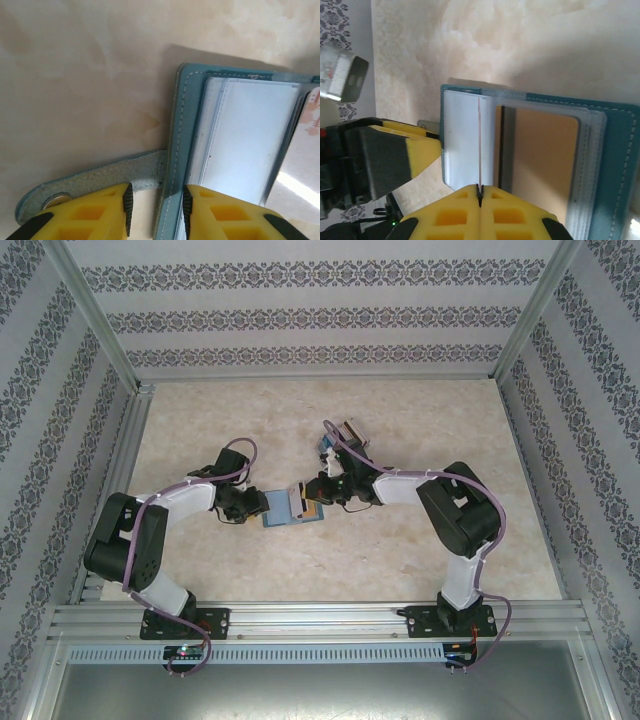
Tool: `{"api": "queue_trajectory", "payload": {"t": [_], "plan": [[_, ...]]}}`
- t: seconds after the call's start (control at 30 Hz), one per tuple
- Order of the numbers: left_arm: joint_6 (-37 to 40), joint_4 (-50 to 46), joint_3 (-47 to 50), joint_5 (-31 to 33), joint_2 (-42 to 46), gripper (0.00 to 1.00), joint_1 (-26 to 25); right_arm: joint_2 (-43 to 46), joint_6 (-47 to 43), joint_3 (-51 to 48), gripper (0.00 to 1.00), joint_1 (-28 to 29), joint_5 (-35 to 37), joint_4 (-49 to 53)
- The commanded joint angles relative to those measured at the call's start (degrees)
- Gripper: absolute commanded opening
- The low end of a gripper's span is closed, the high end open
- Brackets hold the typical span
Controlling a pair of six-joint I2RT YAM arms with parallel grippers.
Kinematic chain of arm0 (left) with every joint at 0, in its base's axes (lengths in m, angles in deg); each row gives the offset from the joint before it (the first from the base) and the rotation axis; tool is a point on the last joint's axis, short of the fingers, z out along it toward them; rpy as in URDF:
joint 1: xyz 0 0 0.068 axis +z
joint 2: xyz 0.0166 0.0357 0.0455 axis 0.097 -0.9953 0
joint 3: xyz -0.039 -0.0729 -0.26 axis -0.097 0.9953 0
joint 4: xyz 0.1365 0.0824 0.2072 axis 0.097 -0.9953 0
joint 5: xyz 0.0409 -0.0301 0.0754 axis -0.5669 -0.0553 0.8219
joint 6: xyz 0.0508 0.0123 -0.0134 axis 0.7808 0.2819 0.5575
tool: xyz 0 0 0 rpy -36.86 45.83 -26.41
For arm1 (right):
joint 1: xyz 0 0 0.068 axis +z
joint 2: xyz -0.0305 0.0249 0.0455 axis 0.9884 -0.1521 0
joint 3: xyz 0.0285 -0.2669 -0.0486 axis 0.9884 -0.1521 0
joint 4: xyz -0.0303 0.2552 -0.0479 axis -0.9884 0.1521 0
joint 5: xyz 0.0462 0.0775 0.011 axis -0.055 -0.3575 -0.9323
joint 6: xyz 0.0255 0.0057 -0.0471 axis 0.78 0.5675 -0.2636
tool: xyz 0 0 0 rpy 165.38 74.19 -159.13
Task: Put the credit cards into the card holder
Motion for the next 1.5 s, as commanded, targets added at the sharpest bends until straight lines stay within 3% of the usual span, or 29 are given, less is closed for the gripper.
{"api": "queue_trajectory", "payload": {"t": [0.0, 0.7, 1.47], "plan": [[1.1, 1.4, 0.7, 0.2, -0.2, 0.35, 0.8, -1.1, 0.2, -0.3, 0.05, 0.3, 0.7, -1.7], [-1.3, 6.1, 3.1, -3.3, -0.9, 0.25, 0.7, -3.6, 2.4, 0.8, 0.06, 2.3, -1.2, -2.3], [-1.2, 6.3, 3.2, -3.5, -0.4, 0.23, 0.8, -3.9, 2.7, 0.9, 0.06, 1.9, 5.2, -2.9]]}}
